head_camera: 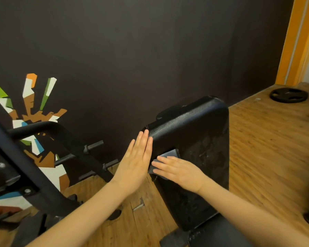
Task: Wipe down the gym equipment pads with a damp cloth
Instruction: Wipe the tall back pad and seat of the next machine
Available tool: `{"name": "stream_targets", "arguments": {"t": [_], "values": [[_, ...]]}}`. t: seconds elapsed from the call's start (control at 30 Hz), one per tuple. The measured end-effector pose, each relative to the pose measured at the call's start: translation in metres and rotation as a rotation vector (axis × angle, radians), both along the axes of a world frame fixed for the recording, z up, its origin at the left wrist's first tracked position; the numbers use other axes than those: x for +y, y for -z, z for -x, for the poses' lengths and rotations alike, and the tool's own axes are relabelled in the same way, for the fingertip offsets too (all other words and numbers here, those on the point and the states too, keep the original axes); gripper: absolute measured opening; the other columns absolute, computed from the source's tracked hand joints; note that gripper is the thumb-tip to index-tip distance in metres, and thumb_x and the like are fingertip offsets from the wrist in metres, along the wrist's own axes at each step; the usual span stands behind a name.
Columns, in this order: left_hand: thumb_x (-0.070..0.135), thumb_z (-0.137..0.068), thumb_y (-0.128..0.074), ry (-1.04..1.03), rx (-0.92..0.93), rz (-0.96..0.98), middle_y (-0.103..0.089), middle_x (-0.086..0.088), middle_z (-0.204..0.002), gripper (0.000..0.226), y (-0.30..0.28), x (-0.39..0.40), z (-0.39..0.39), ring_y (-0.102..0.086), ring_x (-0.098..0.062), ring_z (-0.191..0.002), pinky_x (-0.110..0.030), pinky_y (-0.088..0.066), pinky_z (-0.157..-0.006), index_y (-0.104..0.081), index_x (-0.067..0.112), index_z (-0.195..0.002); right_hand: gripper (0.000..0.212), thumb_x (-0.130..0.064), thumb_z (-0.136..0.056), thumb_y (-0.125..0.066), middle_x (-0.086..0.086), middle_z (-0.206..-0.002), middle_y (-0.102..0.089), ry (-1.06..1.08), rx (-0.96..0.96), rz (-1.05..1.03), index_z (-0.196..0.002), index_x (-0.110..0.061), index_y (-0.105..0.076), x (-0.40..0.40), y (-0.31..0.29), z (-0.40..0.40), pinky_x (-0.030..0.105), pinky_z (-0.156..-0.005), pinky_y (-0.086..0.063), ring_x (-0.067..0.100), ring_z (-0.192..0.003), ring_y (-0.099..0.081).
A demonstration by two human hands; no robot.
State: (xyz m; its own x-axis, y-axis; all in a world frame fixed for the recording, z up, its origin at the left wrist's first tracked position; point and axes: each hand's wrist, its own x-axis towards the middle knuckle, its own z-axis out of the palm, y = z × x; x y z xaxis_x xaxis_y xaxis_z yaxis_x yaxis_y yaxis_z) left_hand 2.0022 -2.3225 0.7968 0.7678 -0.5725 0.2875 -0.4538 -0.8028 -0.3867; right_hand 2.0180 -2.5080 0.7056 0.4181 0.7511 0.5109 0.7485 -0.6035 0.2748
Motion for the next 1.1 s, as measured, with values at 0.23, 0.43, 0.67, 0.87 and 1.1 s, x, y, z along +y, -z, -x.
{"name": "stream_targets", "arguments": {"t": [0.23, 0.43, 0.67, 0.87, 1.1], "values": [[0.066, -0.079, -0.058, -0.193, 0.162, 0.047, 0.052, -0.013, -0.13, 0.124, 0.011, -0.022, 0.009, 0.049, -0.027, -0.12, -0.041, 0.02, -0.107, 0.038, 0.005, -0.128, 0.045, -0.012, -0.085, -0.04, 0.002, -0.134, -0.052, 0.032, -0.063, 0.032, -0.128, -0.019, -0.048, -0.076, 0.009, -0.025, 0.033, -0.109, -0.029, 0.02, -0.127, -0.043], [0.077, -0.074, -0.052, -0.239, 0.038, 0.181, 0.027, -0.02, -0.147, 0.126, 0.022, -0.033, 0.005, 0.026, -0.034, -0.135, -0.044, 0.004, -0.113, 0.026, 0.0, -0.138, 0.075, 0.02, -0.055, -0.068, 0.016, -0.126, -0.058, 0.416, 0.049, -0.228, -0.122, -0.01, -0.058, -0.123, 0.028, -0.02, 0.045, -0.093, -0.04, 0.033, -0.118, -0.053], [0.06, -0.074, -0.061, -0.171, -0.106, 0.316, -0.02, -0.027, -0.146, 0.103, 0.043, -0.037, -0.009, -0.018, -0.041, -0.137, -0.057, -0.026, -0.106, -0.021, -0.007, -0.14, 0.063, 0.021, -0.07, -0.063, 0.022, -0.138, -0.044, 0.566, 0.086, -0.743, -0.128, -0.001, -0.051, -0.131, -0.018, -0.012, 0.045, -0.103, -0.028, 0.031, -0.13, -0.034], [0.056, -0.086, -0.052, -0.18, -0.083, 0.361, -0.023, -0.028, -0.145, 0.089, 0.045, -0.037, -0.009, -0.019, -0.042, -0.137, -0.059, -0.031, -0.105, -0.022, -0.007, -0.14, 0.056, -0.006, -0.093, -0.049, 0.003, -0.155, -0.017, 0.581, 0.257, -1.012, -0.145, -0.014, -0.028, -0.125, -0.062, -0.041, 0.023, -0.11, -0.012, 0.016, -0.143, -0.009], [0.056, -0.085, -0.049, -0.196, -0.054, 0.362, -0.021, -0.025, -0.145, 0.086, 0.043, -0.039, -0.011, -0.021, -0.042, -0.135, -0.059, -0.028, -0.105, -0.022, -0.006, -0.139, 0.059, -0.009, -0.093, -0.052, -0.007, -0.149, -0.01, 0.589, 0.35, -1.138, -0.145, -0.009, -0.025, -0.102, 0.003, -0.029, 0.036, -0.117, -0.015, 0.008, -0.14, -0.008]]}}
